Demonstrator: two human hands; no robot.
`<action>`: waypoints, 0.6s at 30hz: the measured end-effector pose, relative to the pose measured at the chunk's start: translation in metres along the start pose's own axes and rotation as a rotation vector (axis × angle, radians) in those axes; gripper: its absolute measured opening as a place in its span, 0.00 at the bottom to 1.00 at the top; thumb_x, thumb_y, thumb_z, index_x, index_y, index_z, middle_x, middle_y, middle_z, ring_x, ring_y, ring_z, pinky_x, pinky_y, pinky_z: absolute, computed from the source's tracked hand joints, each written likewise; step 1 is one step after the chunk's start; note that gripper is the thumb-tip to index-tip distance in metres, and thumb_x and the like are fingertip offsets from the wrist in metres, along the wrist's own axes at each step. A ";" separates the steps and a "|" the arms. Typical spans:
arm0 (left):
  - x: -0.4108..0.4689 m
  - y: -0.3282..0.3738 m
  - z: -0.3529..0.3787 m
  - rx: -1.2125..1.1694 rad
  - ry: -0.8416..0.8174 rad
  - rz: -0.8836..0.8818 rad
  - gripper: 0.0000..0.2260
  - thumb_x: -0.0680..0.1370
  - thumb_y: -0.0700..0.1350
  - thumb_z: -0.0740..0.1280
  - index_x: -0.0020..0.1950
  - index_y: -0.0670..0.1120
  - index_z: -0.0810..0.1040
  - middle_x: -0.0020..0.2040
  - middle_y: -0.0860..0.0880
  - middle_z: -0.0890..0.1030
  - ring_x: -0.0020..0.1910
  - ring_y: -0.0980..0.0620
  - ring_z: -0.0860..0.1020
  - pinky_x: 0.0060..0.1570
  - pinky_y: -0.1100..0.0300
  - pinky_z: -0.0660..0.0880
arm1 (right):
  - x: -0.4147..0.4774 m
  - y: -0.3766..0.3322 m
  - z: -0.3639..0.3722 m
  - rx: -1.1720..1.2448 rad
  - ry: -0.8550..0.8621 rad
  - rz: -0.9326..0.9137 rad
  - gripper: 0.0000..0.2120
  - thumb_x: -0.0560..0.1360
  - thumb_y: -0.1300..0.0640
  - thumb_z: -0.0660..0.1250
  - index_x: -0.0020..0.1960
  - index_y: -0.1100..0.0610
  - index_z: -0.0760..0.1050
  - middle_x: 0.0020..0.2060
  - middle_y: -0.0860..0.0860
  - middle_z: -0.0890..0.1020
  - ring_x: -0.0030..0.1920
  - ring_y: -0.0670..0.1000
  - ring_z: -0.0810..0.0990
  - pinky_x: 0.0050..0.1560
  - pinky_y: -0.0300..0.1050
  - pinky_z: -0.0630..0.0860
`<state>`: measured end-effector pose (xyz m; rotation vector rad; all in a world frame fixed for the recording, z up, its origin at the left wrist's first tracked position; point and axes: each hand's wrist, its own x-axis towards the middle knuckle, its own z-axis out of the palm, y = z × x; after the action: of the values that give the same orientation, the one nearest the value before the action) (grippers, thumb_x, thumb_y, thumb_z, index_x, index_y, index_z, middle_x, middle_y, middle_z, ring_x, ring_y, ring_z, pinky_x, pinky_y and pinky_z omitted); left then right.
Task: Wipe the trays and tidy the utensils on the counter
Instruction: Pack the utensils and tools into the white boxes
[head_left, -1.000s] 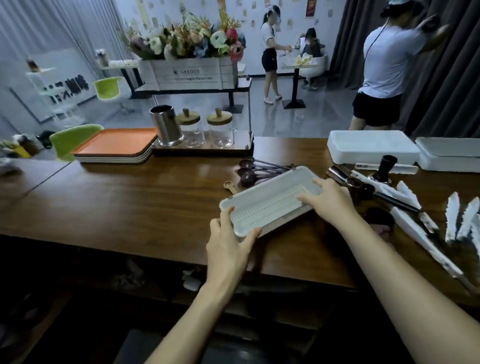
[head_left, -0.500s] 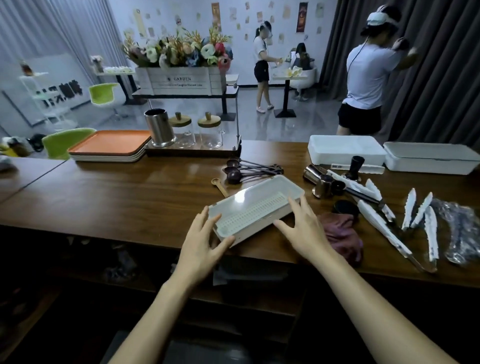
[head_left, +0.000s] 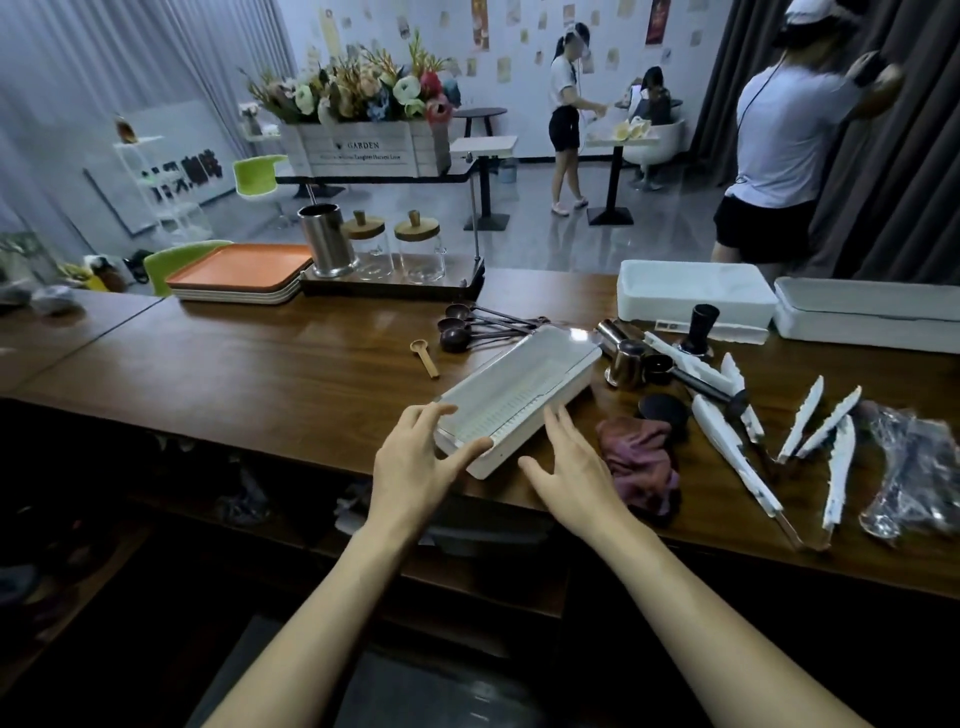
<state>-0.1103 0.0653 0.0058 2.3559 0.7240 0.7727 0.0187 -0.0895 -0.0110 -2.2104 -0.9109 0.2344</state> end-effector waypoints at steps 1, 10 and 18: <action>0.001 0.004 0.002 0.010 0.025 -0.002 0.29 0.70 0.69 0.71 0.64 0.54 0.78 0.60 0.58 0.78 0.56 0.57 0.78 0.49 0.61 0.72 | 0.001 0.003 -0.001 0.002 -0.004 -0.024 0.40 0.79 0.48 0.68 0.83 0.52 0.49 0.82 0.52 0.52 0.80 0.52 0.54 0.76 0.48 0.57; 0.006 0.013 0.009 0.233 0.060 0.160 0.33 0.71 0.72 0.65 0.68 0.52 0.76 0.57 0.53 0.83 0.49 0.50 0.84 0.43 0.52 0.80 | 0.011 0.010 -0.009 0.065 0.062 -0.109 0.44 0.76 0.33 0.65 0.81 0.53 0.53 0.79 0.51 0.60 0.79 0.50 0.57 0.77 0.48 0.59; 0.007 0.002 0.014 0.125 0.137 0.263 0.15 0.78 0.47 0.75 0.60 0.53 0.73 0.54 0.54 0.85 0.49 0.47 0.85 0.44 0.48 0.81 | 0.018 0.009 -0.012 0.080 0.072 -0.114 0.48 0.74 0.35 0.68 0.82 0.48 0.45 0.81 0.48 0.56 0.80 0.50 0.55 0.78 0.50 0.57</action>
<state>-0.0963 0.0635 0.0003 2.5642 0.5367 1.0358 0.0415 -0.0878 -0.0067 -2.0727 -0.9674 0.1350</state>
